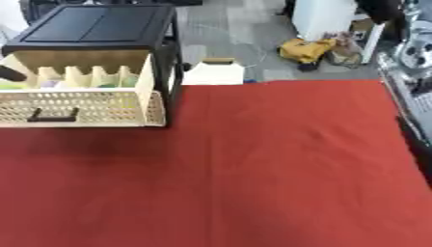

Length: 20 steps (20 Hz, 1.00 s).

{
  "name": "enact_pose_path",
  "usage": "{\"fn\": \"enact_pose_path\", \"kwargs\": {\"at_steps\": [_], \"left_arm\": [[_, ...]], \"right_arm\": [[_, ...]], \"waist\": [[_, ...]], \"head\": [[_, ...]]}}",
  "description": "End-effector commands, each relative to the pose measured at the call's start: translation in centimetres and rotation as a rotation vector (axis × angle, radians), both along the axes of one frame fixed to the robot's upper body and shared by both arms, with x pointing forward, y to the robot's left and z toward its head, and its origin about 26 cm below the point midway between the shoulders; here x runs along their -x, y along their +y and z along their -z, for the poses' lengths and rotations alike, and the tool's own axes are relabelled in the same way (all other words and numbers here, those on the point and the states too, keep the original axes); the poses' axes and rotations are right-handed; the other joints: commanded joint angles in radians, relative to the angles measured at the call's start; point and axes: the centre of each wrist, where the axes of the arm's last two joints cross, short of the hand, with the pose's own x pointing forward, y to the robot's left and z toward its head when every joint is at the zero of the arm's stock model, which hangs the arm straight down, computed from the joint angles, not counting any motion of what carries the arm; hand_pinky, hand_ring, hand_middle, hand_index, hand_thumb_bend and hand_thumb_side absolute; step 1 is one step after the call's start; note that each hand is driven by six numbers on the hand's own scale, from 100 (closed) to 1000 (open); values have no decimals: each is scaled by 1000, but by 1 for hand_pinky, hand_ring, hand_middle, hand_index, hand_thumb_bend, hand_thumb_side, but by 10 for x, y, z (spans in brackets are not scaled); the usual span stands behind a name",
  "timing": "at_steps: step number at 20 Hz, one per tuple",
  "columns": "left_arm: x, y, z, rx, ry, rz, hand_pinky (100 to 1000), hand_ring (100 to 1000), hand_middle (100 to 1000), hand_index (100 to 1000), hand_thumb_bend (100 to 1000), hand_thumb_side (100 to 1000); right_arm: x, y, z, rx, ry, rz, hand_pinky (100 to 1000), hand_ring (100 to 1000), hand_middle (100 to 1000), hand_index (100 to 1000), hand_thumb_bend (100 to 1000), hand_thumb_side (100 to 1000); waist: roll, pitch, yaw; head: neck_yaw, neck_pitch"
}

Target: Pick up objects from table and place into drawer.

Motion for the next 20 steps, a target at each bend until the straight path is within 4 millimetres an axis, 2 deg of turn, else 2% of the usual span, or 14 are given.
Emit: {"fn": "enact_pose_path", "kwargs": {"at_steps": [1, 4, 8, 10, 12, 14, 17, 20], "left_arm": [[4, 6, -14, -172, -28, 0, 185, 100, 300, 731, 100, 1000], [6, 9, -15, -263, 8, -5, 236, 115, 339, 725, 100, 1000], [7, 14, -12, -350, 67, -8, 282, 229, 392, 711, 100, 1000], [8, 17, -9, -387, 100, -16, 313, 316, 432, 712, 100, 1000], [9, 20, -7, -419, 132, -26, 352, 460, 487, 710, 100, 1000], [9, 21, -4, -449, 176, -34, 380, 531, 516, 719, 100, 1000], [10, 24, -1, -474, 239, -55, 391, 553, 529, 745, 100, 1000], [11, 26, 3, -495, 289, -85, 398, 572, 539, 829, 100, 1000]], "right_arm": [[9, -7, -8, -10, -64, 15, 596, 778, 518, 698, 298, 685], [9, -12, 0, -37, -94, 25, 617, 787, 527, 704, 258, 671], [7, -17, 12, -68, -117, 37, 625, 792, 527, 703, 258, 671], [7, -19, 16, -74, -116, 42, 624, 791, 527, 703, 258, 671], [7, -20, 18, -76, -116, 44, 623, 791, 526, 702, 264, 673], [7, -21, 19, -76, -113, 43, 623, 791, 526, 701, 265, 674], [7, -23, 20, -88, -116, 45, 618, 786, 521, 695, 265, 674], [7, -24, 21, -107, -121, 56, 617, 784, 520, 692, 263, 673]], "waist": [[3, -19, -5], [8, -19, -13], [13, -16, -23], [15, -14, -25], [16, -12, -27], [16, -11, -29], [16, -9, -33], [15, -7, -37]], "head": [[8, 9], [12, 9], [15, 8], [17, 7], [18, 7], [19, 7], [21, 6], [24, 2]]}}
